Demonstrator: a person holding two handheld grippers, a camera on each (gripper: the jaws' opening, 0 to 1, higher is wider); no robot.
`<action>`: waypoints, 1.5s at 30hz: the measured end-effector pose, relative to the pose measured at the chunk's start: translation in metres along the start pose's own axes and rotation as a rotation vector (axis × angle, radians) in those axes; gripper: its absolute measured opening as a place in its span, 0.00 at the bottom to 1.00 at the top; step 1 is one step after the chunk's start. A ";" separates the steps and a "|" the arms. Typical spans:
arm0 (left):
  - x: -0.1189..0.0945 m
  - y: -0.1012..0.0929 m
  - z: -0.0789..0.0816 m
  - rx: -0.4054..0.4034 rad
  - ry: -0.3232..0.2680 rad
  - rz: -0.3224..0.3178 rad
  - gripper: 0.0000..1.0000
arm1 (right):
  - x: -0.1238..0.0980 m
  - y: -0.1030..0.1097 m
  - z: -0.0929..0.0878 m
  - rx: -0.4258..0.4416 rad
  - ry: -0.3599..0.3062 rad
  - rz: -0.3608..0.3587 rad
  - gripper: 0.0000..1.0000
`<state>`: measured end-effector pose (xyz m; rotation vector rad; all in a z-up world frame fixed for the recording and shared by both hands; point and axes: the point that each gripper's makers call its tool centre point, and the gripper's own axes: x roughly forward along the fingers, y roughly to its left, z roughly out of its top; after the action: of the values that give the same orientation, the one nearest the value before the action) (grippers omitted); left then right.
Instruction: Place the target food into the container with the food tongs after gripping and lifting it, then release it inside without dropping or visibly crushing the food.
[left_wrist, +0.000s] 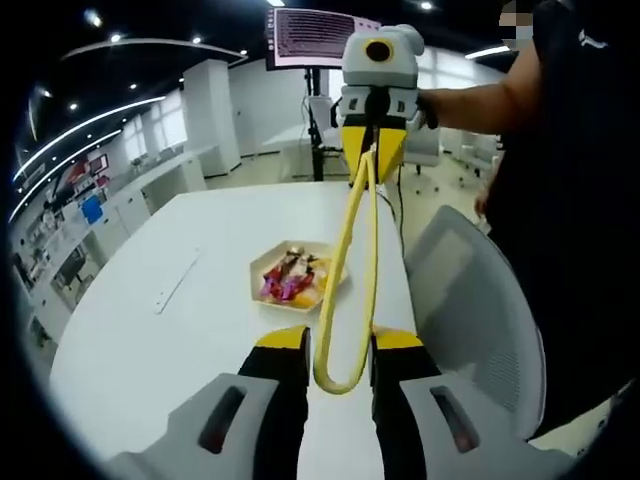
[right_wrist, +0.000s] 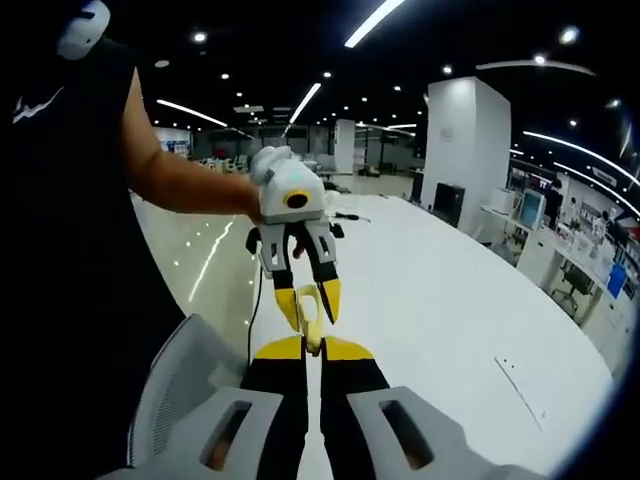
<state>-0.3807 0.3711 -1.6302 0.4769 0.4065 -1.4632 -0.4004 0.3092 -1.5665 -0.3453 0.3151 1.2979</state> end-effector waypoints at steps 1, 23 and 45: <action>-0.001 0.000 0.001 -0.009 0.000 -0.003 0.15 | -0.001 0.000 -0.002 0.014 -0.006 0.005 0.01; -0.008 -0.010 0.006 0.037 0.009 -0.016 0.13 | -0.002 0.003 -0.025 -0.002 0.013 0.022 0.02; 0.085 -0.022 -0.067 0.092 0.174 0.051 0.13 | 0.013 0.008 -0.162 -0.035 0.297 0.001 0.15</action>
<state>-0.3945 0.3346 -1.7341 0.6865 0.4628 -1.4005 -0.4106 0.2542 -1.7192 -0.5695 0.5438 1.2538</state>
